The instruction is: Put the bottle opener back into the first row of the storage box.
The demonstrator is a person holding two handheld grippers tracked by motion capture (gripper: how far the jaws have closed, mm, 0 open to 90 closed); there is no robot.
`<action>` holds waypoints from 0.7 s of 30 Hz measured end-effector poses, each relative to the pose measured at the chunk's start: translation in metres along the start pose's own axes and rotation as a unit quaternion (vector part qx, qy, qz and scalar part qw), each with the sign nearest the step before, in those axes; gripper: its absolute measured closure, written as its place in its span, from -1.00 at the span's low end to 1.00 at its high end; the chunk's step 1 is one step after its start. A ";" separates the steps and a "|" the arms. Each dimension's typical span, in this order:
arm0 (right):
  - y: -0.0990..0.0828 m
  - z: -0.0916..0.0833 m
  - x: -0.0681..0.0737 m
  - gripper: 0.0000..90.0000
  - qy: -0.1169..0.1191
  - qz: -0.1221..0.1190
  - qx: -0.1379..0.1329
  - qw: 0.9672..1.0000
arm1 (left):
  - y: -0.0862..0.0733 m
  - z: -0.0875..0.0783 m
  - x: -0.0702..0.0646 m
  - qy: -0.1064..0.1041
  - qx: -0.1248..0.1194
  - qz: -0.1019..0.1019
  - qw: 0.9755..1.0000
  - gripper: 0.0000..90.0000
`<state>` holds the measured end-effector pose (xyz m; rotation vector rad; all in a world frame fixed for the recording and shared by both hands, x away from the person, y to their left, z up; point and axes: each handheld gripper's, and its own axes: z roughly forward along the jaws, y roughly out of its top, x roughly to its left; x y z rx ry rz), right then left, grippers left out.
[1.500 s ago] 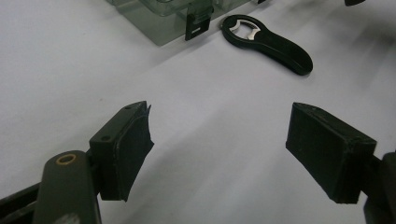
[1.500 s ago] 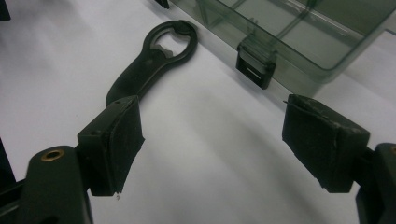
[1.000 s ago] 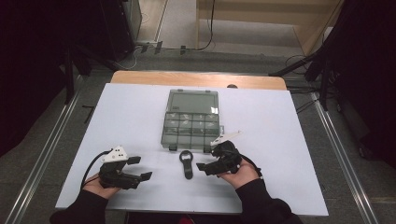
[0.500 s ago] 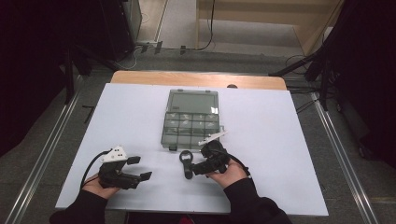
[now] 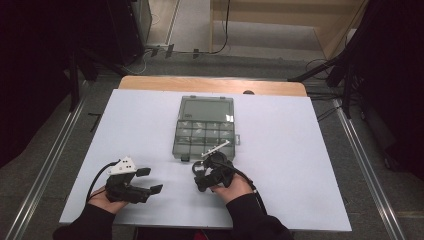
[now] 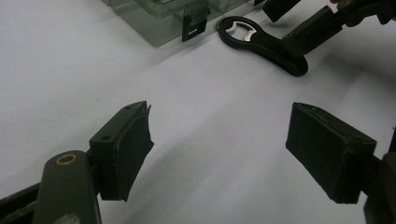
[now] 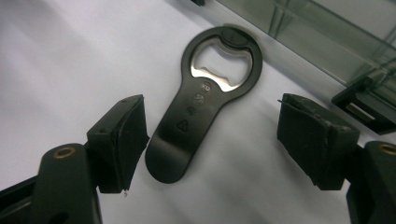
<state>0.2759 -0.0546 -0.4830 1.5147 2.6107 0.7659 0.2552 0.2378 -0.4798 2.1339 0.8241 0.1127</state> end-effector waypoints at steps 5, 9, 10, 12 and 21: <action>0.003 0.002 0.002 -0.38 0.002 0.020 0.020 1.000 | 0.000 -0.001 0.000 -0.001 -0.002 0.000 1.000 -0.52; 0.006 0.005 0.007 -0.35 -0.006 0.029 0.028 0.999 | 0.000 0.000 0.000 0.000 -0.002 0.000 1.000 -0.52; 0.007 0.006 0.008 -0.35 -0.010 0.029 0.032 0.999 | 0.000 0.000 0.000 0.000 -0.002 -0.001 1.000 -0.52; 0.009 0.006 0.012 -0.33 -0.022 0.030 0.040 0.999 | 0.000 -0.001 0.000 0.001 -0.003 -0.002 1.000 -0.52; 0.014 0.010 0.023 -0.16 -0.069 0.026 0.061 0.995 | 0.000 -0.001 0.000 0.001 -0.003 -0.002 1.000 -0.52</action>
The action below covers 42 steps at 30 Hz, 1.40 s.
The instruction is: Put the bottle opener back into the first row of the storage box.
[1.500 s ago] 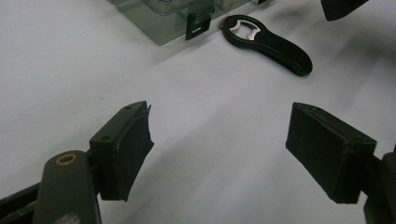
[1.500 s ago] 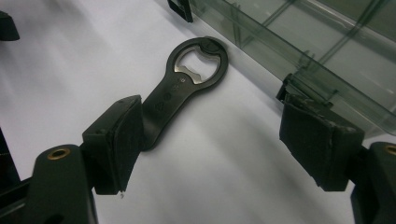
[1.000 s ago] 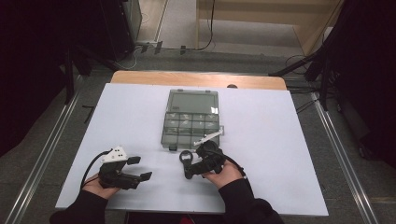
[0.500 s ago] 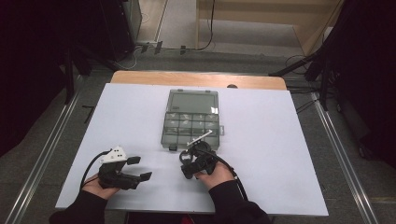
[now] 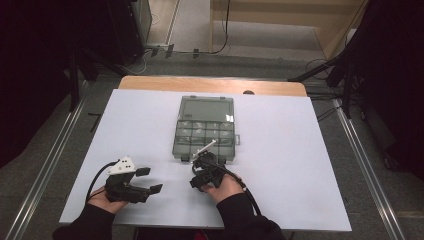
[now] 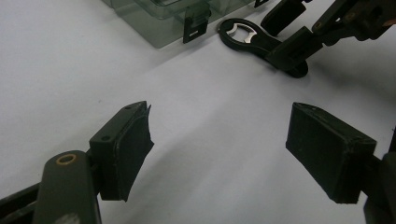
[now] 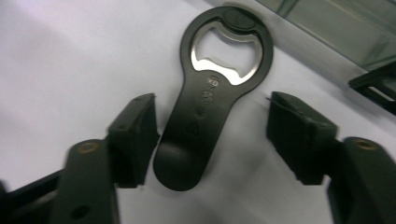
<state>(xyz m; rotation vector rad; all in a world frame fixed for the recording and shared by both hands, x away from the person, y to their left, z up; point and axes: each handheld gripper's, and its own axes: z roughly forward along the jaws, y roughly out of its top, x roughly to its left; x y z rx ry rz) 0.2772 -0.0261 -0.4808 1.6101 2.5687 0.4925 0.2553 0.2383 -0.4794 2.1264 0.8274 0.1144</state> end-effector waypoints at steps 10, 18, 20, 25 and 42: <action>0.001 -0.002 -0.003 0.33 -0.011 -0.012 0.012 1.000 | 0.000 0.000 0.000 0.000 0.002 0.002 1.000 -0.52; 0.001 -0.004 -0.011 0.46 0.010 -0.032 0.017 0.999 | 0.000 0.000 0.000 0.000 0.002 0.002 1.000 -0.52; 0.000 -0.005 -0.013 0.46 0.017 -0.043 0.016 0.999 | 0.000 0.001 0.000 -0.001 0.000 0.000 1.000 -0.52; 0.000 -0.005 -0.017 0.46 0.031 -0.059 0.012 0.998 | 0.000 0.001 0.000 -0.002 0.000 -0.002 1.000 -0.52; -0.003 -0.016 -0.041 0.46 0.122 -0.182 -0.017 0.976 | 0.000 0.001 0.001 -0.001 0.001 -0.004 1.000 -0.52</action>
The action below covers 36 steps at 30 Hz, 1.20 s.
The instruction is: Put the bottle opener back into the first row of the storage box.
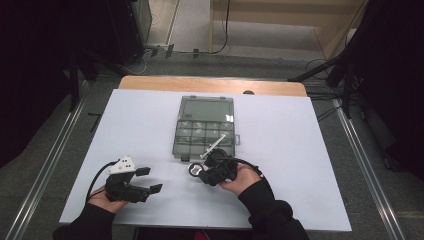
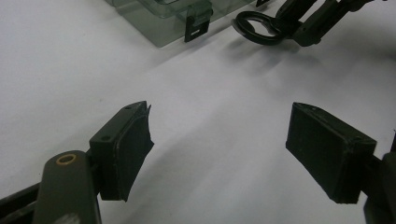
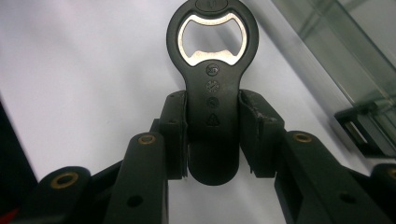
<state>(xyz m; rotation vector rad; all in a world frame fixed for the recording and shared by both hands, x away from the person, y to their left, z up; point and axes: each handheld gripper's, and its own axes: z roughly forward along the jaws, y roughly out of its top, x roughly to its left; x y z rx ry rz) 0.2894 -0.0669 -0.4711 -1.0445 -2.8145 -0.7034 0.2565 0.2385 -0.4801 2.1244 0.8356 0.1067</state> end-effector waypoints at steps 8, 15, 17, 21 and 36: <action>0.001 -0.010 -0.012 0.46 0.039 -0.052 -0.007 0.998 | 0.000 0.000 0.000 -0.001 0.002 0.001 1.000 -0.52; 0.002 -0.015 -0.018 0.46 0.046 -0.094 0.000 0.994 | 0.000 0.000 0.000 -0.001 0.002 0.001 1.000 -0.52; 0.002 -0.015 -0.018 0.46 0.048 -0.097 0.000 0.994 | 0.000 0.000 0.000 -0.001 0.002 0.001 1.000 -0.52; 0.003 -0.020 -0.019 0.46 0.061 -0.109 -0.002 0.992 | 0.000 0.000 0.000 -0.001 0.002 0.002 1.000 -0.52; 0.010 -0.046 -0.028 0.46 0.072 -0.118 -0.013 0.990 | 0.000 0.002 0.000 -0.003 0.005 0.000 1.000 -0.52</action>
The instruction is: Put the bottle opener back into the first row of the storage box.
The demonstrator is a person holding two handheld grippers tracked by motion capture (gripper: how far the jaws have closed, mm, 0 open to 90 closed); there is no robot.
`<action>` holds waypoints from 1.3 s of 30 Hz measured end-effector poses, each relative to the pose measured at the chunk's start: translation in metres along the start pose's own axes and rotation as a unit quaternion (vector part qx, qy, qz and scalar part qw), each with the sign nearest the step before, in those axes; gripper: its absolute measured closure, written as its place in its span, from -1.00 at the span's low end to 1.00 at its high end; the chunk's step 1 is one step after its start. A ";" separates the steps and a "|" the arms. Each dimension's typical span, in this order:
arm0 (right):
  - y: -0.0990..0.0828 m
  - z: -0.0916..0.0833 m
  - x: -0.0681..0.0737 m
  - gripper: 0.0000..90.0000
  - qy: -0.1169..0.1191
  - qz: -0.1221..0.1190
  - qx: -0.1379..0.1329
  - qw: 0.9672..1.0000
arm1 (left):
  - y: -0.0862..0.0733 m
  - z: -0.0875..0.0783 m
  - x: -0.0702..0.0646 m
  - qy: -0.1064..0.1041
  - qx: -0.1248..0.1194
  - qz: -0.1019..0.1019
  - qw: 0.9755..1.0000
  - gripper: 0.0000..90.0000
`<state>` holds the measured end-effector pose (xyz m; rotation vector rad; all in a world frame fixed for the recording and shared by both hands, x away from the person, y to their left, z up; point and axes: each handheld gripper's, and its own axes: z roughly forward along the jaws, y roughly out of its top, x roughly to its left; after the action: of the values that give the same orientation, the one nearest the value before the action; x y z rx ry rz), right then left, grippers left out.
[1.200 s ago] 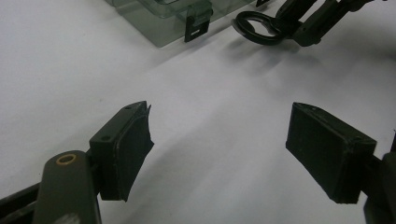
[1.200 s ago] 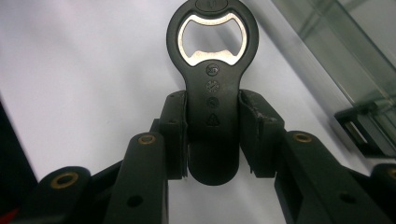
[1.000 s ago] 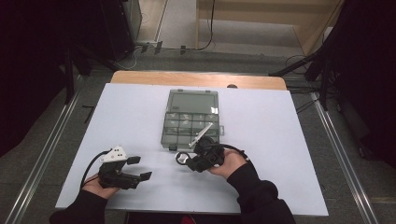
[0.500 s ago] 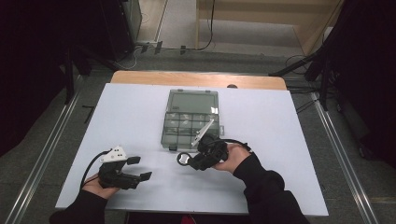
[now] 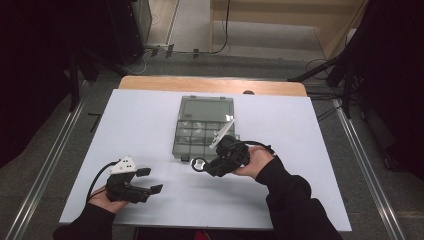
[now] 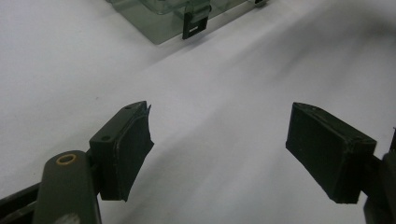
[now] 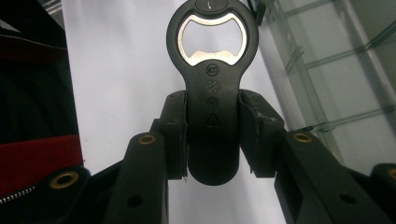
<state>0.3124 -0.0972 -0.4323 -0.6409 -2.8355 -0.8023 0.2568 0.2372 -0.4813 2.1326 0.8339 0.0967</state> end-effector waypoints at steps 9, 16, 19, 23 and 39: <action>0.007 -0.011 -0.009 0.46 -0.005 0.005 -0.009 1.000 | 0.000 0.000 0.000 0.000 0.001 0.003 1.000 -0.52; 0.013 -0.018 -0.022 0.46 -0.009 0.008 -0.013 1.000 | 0.000 0.000 0.000 -0.001 0.001 0.002 1.000 -0.52; 0.015 -0.019 -0.028 0.46 -0.009 0.011 -0.013 1.000 | 0.000 0.000 0.000 -0.001 0.001 0.003 1.000 -0.52; 0.017 -0.019 -0.036 0.46 -0.011 0.014 -0.009 1.000 | 0.000 0.001 0.000 -0.002 0.001 0.003 1.000 -0.52; 0.030 -0.016 -0.064 0.46 -0.016 0.012 -0.011 1.000 | 0.000 0.000 0.000 -0.003 0.003 0.002 1.000 -0.52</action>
<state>0.3828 -0.1064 -0.4191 -0.6967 -2.8451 -0.8279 0.2567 0.2373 -0.4816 2.1395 0.8262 0.0901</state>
